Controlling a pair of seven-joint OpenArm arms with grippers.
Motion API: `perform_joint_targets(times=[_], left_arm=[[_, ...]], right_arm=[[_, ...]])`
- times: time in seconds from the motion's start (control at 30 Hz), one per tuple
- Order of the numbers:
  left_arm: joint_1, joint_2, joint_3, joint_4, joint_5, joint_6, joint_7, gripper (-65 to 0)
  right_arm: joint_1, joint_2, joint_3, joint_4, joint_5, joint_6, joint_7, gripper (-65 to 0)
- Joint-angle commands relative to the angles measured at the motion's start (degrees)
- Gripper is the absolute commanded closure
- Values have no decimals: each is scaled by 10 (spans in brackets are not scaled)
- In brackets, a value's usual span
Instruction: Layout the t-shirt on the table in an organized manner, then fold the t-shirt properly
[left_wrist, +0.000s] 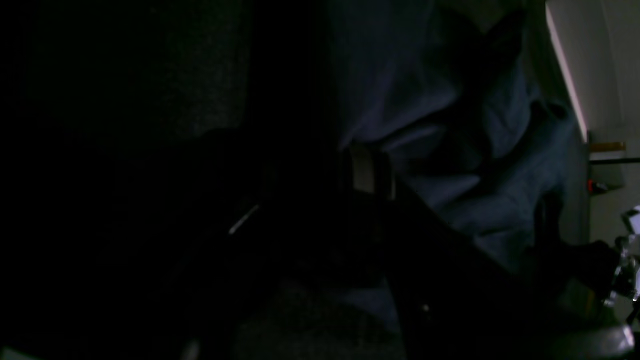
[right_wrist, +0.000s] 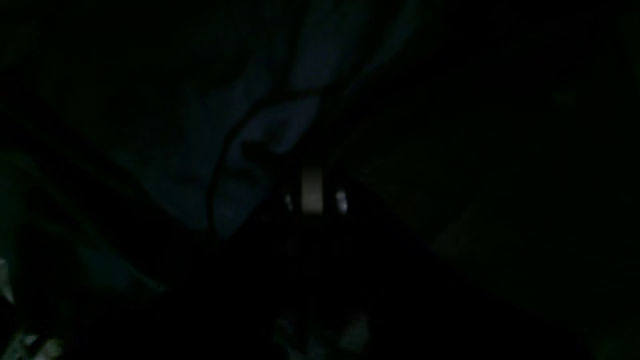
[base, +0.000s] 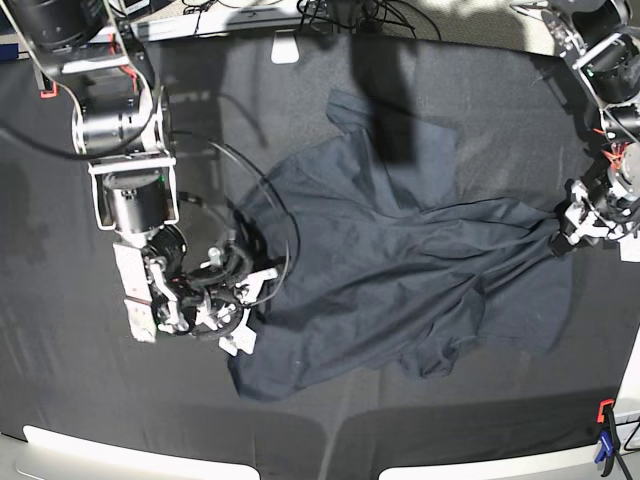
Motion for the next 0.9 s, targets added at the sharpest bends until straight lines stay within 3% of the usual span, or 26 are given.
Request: perform_joint_targets(times=[0.0, 0.1, 0.23, 0.4, 0.67, 0.77, 0.87], left_arm=[[-9, -12, -1, 9, -13, -7, -8, -149], [-7, -15, -1, 9, -16, -7, 7, -149], [-7, -19, -1, 9, -31, -37, 52, -149], [-8, -24, -1, 9, -71, -39, 65, -152], [-61, -49, 2, 9, -68, -39, 63, -152], [-109, -52, 40, 9, -3, -39, 61, -163], [-145, -53, 133, 9, 84, -39, 16, -219]], right_arm=[[18, 8, 0, 6, -38, 0, 0, 0], [18, 33, 0, 6, -73, 0, 0, 0], [18, 90, 0, 6, -71, -2, 2, 0], [18, 160, 0, 6, -71, -10, 13, 0], [18, 203, 0, 6, -71, -10, 21, 0], [18, 203, 0, 6, -71, -9, 20, 0], [18, 201, 0, 6, -71, -9, 19, 0]])
